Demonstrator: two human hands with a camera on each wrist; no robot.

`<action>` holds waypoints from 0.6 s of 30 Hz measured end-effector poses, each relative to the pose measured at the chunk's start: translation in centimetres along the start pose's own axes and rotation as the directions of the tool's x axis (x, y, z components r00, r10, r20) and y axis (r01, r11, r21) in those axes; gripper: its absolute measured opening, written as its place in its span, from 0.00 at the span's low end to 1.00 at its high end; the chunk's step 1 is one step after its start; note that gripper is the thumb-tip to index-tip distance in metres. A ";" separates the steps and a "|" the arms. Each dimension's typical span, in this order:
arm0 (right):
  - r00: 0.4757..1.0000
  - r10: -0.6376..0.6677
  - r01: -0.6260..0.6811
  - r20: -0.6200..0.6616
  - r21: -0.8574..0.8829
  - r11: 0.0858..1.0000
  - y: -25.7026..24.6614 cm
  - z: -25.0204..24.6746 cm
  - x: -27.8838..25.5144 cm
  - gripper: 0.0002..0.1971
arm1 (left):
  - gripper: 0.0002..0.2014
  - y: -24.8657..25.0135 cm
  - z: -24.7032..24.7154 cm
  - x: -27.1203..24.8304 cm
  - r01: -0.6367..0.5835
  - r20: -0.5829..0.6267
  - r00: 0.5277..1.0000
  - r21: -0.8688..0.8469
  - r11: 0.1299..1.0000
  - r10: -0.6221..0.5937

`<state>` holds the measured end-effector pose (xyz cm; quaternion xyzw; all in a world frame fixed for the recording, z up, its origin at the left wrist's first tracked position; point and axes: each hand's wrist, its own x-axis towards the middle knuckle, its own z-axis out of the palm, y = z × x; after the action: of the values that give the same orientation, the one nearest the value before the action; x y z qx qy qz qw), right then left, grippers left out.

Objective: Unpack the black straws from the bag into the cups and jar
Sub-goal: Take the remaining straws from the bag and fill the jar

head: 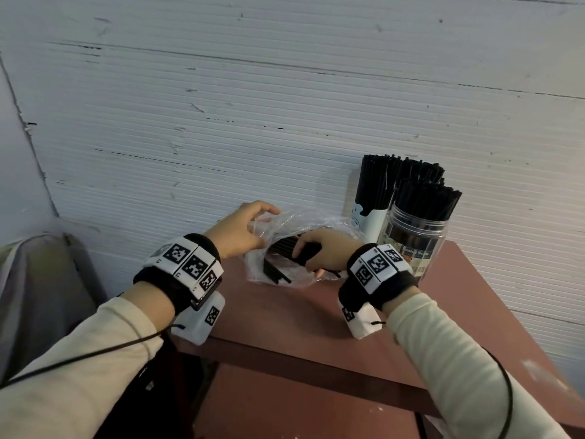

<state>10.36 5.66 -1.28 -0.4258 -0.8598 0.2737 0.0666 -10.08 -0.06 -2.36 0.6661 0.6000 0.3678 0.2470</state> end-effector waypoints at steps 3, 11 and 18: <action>1.000 0.015 -0.015 0.003 0.014 1.000 0.5 -1.0 -1.8 0.17 | 0.28 0.5 0.5 -0.2 -0.022 -0.066 0.997 0.126 0.992 0.031; 0.998 -0.041 0.043 0.048 -0.028 0.999 1.1 -3.8 -7.3 0.16 | 0.41 4.8 4.4 -0.7 -0.313 0.069 0.948 0.367 0.876 0.310; 0.993 -0.113 0.115 0.044 -0.038 0.993 0.6 -5.8 -11.7 0.16 | 0.19 7.7 8.5 0.2 -0.416 0.220 0.910 0.492 0.765 0.353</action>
<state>20.12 -0.64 4.61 -0.3713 -0.8894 0.2607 0.0554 1.32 -0.09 -1.51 0.8364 0.5131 0.1926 0.0077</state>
